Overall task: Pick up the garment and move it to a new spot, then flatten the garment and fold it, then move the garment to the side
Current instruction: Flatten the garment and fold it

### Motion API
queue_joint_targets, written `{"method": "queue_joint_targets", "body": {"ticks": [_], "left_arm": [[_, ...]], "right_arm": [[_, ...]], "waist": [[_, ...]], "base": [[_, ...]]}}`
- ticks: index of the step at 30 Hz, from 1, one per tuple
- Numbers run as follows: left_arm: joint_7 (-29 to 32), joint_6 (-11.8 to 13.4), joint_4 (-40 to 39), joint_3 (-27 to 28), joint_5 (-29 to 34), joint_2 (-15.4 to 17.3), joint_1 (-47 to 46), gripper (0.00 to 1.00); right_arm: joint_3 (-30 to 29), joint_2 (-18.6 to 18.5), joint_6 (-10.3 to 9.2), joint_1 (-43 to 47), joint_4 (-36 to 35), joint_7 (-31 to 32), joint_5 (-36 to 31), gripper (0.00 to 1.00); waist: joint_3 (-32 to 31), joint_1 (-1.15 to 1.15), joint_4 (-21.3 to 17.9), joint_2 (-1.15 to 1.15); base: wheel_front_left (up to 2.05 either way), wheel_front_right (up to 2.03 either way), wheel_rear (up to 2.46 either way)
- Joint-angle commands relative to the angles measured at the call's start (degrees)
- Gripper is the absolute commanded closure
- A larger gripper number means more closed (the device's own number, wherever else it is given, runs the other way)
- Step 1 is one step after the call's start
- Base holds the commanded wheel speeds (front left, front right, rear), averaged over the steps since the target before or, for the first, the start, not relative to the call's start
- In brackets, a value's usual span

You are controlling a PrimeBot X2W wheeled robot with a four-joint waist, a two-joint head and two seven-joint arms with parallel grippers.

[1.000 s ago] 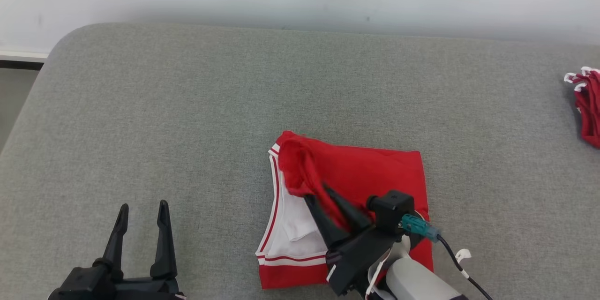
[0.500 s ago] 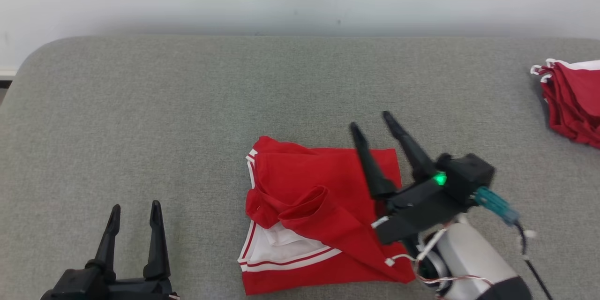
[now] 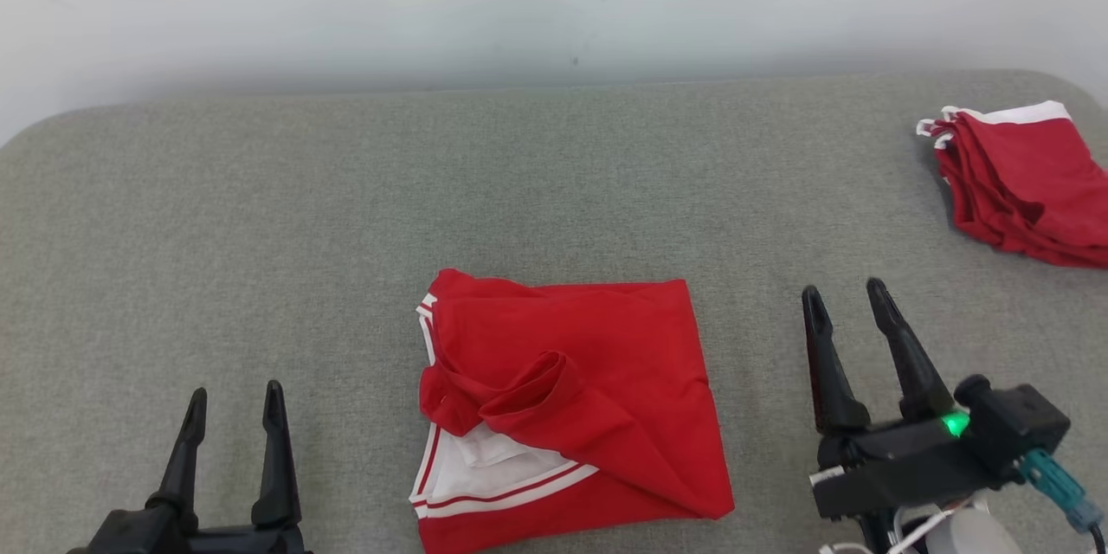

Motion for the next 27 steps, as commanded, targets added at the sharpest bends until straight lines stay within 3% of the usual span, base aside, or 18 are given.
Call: {"method": "queue_joint_targets", "body": {"ticks": [1, 19, 24, 27], "left_arm": [[-0.16, -0.01, -0.14, 0.43, 0.44, -0.01, 1.18, 0.0], [-0.17, -0.04, -1.01, -2.18, 1.62, 0.51, 2.11, 0.0], [-0.16, -0.05, -1.96, -7.54, 2.06, 1.65, 0.35, 0.0], [-0.16, -0.04, -1.81, -14.59, 1.48, 3.25, -2.14, 0.0]], "right_arm": [[-0.87, 0.42, -0.17, 1.86, -0.61, 0.02, -0.44, 0.0], [-2.18, 1.46, -0.17, 7.51, -1.57, 0.01, -1.61, 0.0], [-1.92, 1.43, -0.17, 7.22, -1.2, 0.01, -1.72, 0.0], [-1.31, 1.33, -0.17, 6.74, -0.79, 0.01, -1.88, 0.0]], "waist": [[-0.52, 0.0, -0.59, 0.0], [-1.85, 0.0, -0.38, 0.0], [-1.74, 0.0, -0.05, 0.0], [-1.27, 0.0, -0.44, 0.0]], "base": [[0.0, 0.0, 0.0], [0.0, 0.0, 0.0], [0.0, 0.0, 0.0], [0.0, 0.0, 0.0]]}}
